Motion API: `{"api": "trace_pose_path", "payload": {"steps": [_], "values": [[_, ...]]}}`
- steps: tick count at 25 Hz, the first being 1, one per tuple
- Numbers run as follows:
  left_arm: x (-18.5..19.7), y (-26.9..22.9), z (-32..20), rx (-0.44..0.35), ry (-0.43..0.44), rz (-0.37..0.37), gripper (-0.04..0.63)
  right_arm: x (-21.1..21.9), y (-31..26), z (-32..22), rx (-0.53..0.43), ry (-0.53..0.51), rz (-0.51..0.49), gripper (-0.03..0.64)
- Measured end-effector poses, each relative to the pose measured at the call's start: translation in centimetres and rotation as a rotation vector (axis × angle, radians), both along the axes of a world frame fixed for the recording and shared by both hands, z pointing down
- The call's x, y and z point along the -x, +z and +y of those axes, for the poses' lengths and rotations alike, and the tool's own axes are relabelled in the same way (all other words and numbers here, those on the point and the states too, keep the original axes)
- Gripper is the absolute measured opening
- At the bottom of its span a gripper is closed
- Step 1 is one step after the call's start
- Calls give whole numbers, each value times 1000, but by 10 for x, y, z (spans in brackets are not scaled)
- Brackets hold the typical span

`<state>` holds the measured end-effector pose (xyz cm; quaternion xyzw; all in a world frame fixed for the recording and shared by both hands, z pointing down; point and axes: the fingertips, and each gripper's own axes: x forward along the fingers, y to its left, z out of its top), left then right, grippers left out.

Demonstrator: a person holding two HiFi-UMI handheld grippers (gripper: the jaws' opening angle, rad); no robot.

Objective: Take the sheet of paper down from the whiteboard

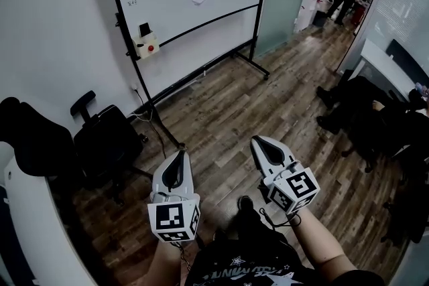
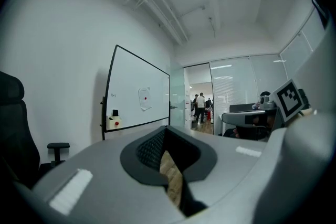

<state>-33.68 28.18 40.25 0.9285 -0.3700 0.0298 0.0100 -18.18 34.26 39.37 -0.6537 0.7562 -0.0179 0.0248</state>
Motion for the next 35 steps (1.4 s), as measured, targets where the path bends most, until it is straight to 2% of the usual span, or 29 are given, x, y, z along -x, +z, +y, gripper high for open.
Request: {"api": "trace_pose_path", "payload": {"steps": [7, 11, 17, 22, 30, 35], "values": [[-5, -8, -27, -30, -47, 17, 8, -23, -7, -35, -32, -5, 3, 17], [-23, -7, -50, -42, -82, 7, 8, -49, -10, -64, -55, -23, -14, 17], [-78, -4, -92, -42, -119, -12, 8, -104, -1, -120, -45, -93, -43, 17], [-133, -2, -129, -10, -165, -8, 8, -157, -5, -167, -48, -152, -53, 17], [-215, -19, -183, -22, -237, -5, 9, -243, -15, -231, -58, -226, -72, 17], [-253, -27, -209, -27, -265, -4, 9, -271, -9, -263, -34, -287, -76, 17]]}}
